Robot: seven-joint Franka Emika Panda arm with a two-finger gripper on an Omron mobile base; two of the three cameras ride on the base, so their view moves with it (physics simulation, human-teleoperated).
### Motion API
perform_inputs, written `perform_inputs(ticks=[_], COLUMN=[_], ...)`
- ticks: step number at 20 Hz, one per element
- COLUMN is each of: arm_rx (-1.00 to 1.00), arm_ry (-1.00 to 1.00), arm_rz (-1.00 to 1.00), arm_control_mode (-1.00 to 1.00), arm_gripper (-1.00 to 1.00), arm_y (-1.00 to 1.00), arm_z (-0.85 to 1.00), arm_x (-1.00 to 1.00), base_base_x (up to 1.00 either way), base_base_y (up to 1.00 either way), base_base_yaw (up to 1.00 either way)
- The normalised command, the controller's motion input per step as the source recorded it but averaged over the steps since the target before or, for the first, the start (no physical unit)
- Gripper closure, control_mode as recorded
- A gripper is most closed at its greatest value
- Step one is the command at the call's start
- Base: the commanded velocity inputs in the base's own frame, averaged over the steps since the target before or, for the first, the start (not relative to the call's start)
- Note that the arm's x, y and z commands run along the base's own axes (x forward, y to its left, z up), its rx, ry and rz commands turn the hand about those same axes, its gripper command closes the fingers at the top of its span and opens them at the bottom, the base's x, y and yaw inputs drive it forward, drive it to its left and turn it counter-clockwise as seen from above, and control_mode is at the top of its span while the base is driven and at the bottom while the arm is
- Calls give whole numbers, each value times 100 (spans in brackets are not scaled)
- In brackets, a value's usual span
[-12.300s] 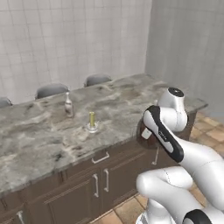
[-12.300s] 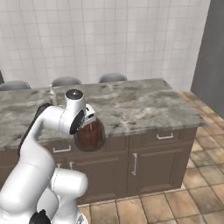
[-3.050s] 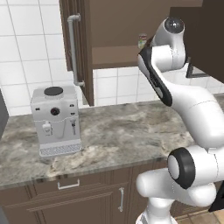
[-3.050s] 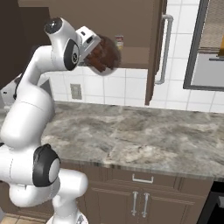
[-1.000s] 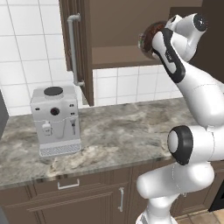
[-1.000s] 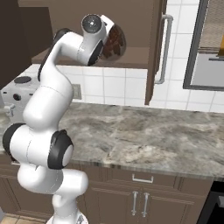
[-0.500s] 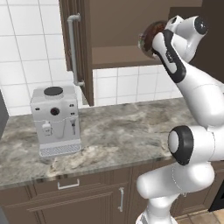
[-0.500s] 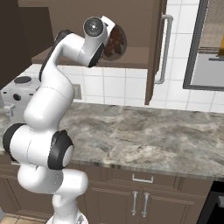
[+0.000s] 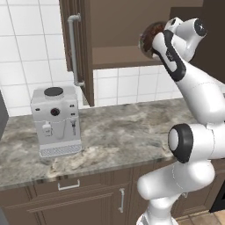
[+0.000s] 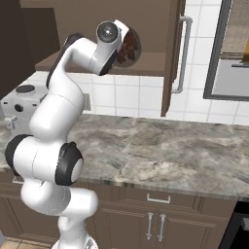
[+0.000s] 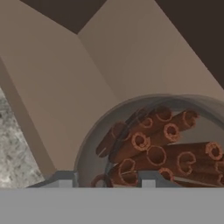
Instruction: Pick the candle and jar from the dining table and place them in the open cabinet. Close the cabinet after placing the objects.
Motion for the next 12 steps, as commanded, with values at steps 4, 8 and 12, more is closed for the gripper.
perform_inputs(ticks=[4,8,12], arm_rx=[0,0,0], arm_ry=[0,0,-1], arm_rz=[3,2,1], arm_control_mode=[-100,-100,-100], arm_gripper=[-100,-100,-100], arm_y=[-1,0,-6], arm_z=[-12,0,3], arm_x=[27,19,0], base_base_x=[0,0,0], base_base_y=[0,0,0], base_base_yaw=[0,0,0])
